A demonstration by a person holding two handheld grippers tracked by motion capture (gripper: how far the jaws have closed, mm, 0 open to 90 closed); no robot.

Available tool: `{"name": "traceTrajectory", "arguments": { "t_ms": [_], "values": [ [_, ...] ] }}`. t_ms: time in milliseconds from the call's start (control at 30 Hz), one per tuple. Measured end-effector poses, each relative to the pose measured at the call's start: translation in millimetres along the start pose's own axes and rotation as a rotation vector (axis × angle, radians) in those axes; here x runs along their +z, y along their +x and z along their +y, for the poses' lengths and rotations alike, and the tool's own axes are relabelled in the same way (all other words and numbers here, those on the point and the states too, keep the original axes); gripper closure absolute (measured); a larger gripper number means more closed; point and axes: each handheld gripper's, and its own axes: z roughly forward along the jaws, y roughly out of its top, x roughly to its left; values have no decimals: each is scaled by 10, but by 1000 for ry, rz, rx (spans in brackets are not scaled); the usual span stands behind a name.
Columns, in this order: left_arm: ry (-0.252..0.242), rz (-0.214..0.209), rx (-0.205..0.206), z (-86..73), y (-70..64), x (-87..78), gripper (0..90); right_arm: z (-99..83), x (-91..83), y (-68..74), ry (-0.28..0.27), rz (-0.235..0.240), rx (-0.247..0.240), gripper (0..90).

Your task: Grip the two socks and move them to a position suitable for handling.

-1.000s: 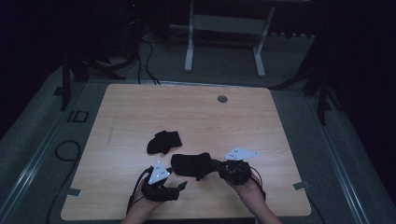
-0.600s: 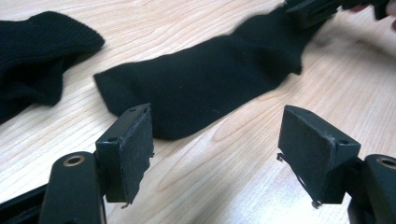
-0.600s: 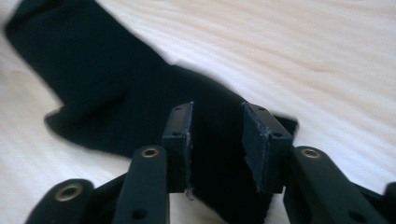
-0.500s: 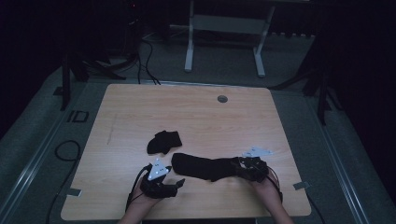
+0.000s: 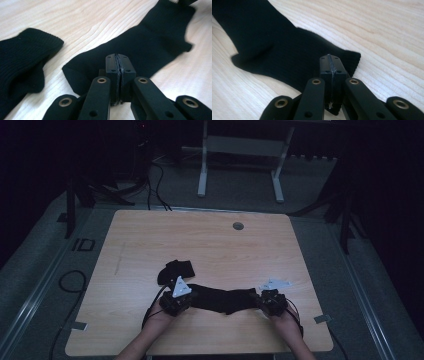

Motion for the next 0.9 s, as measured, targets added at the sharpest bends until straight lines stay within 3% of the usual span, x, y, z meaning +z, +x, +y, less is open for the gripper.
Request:
{"name": "traceTrajectory", "arguments": {
  "t_ms": [133,200,300,633,900],
  "values": [
    [52,29,-16,-50,68,124,878,-66,70,-55,23,5,6,899],
    [43,25,-40,-74,82,119,892,-72,69,-77,20,13,16,899],
    [54,30,-34,-88,57,90,895,-81,66,-76,19,10,11,899],
    [78,13,-24,-259,-62,-133,895,-137,41,22,9,29,-9,899],
    [78,-24,-40,-448,-190,-341,896,-258,-62,188,12,89,-13,898]
  ]
}}
